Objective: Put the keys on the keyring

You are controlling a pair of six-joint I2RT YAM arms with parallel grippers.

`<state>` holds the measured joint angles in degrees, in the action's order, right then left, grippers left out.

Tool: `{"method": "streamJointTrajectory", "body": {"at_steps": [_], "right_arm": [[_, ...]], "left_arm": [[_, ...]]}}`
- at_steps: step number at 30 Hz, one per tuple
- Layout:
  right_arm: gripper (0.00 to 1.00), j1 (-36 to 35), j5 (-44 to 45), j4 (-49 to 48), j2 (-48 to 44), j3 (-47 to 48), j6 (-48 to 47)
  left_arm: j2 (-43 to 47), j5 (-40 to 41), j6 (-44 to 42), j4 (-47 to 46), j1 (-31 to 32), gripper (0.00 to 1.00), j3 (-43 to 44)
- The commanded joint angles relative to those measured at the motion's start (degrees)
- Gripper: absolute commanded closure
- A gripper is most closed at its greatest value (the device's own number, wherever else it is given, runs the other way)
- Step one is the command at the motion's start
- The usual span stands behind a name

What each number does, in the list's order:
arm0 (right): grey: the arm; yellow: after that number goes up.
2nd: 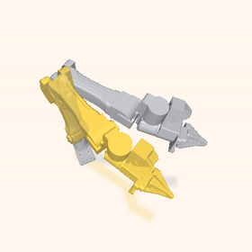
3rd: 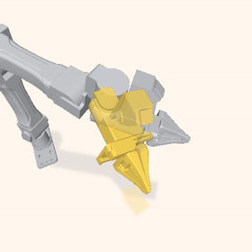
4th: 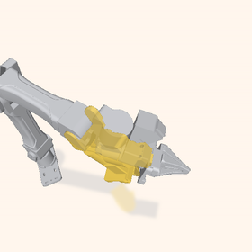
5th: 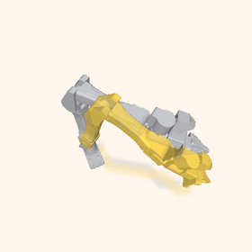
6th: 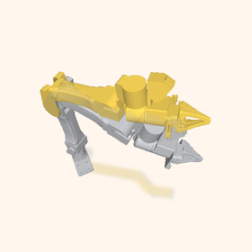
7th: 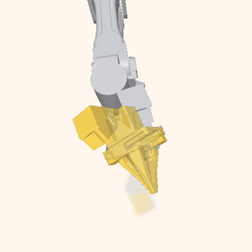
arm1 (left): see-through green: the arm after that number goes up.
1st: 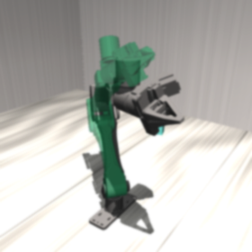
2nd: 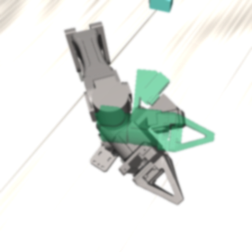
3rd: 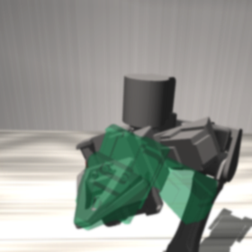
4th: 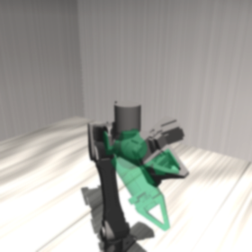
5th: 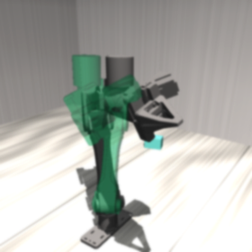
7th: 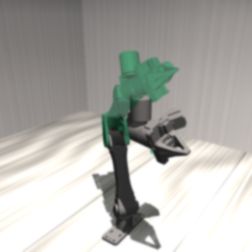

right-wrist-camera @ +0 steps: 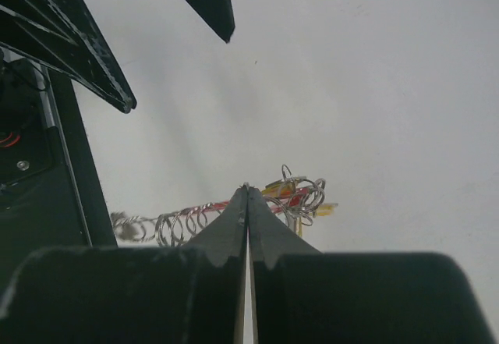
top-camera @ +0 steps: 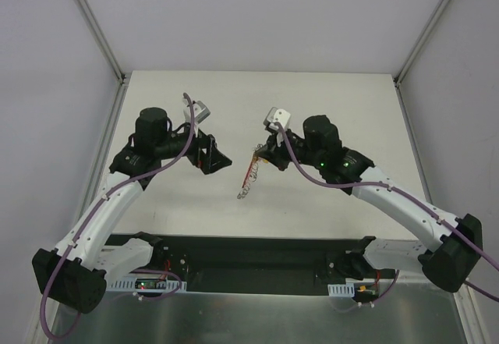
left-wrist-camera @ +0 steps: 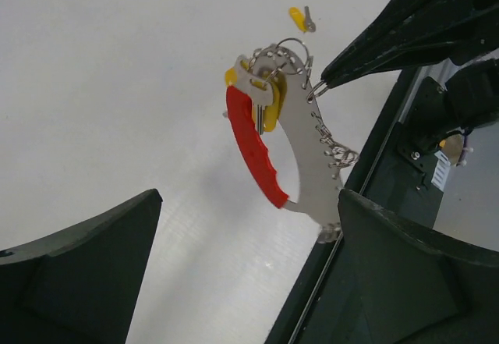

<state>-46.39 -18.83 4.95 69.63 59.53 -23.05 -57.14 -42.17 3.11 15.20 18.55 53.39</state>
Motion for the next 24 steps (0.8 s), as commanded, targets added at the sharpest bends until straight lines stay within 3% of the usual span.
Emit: {"method": "streamJointTrajectory", "body": {"at_steps": [1,9,12,13,15,24], "right_arm": [[0.99,2.88,-10.95,-6.70,-4.67,-1.08,-2.44],[0.99,6.05,-17.73,-8.20,-5.82,-0.99,-2.00],[0.99,6.40,-18.78,-8.20,-5.99,-1.17,-1.91],[0.99,6.49,-19.40,-8.20,-5.99,-1.17,-1.83],[0.99,6.49,-19.49,-8.47,-6.08,-1.34,-1.74],[0.99,6.58,-20.98,-9.69,-6.08,-1.78,-0.51]], "left_arm": [[-1.56,-7.31,-4.59,-7.99,3.33,0.05,3.65],[-5.25,-6.52,-10.50,-13.96,12.12,0.19,5.24],[-5.61,-7.83,-10.41,-17.29,12.30,0.32,3.40],[-5.52,-8.18,-10.32,-19.92,12.30,0.41,2.70],[-5.43,-9.41,-10.50,-22.49,12.48,0.46,0.94],[-4.82,-11.96,-12.87,-27.15,13.01,0.58,-2.14]]}}
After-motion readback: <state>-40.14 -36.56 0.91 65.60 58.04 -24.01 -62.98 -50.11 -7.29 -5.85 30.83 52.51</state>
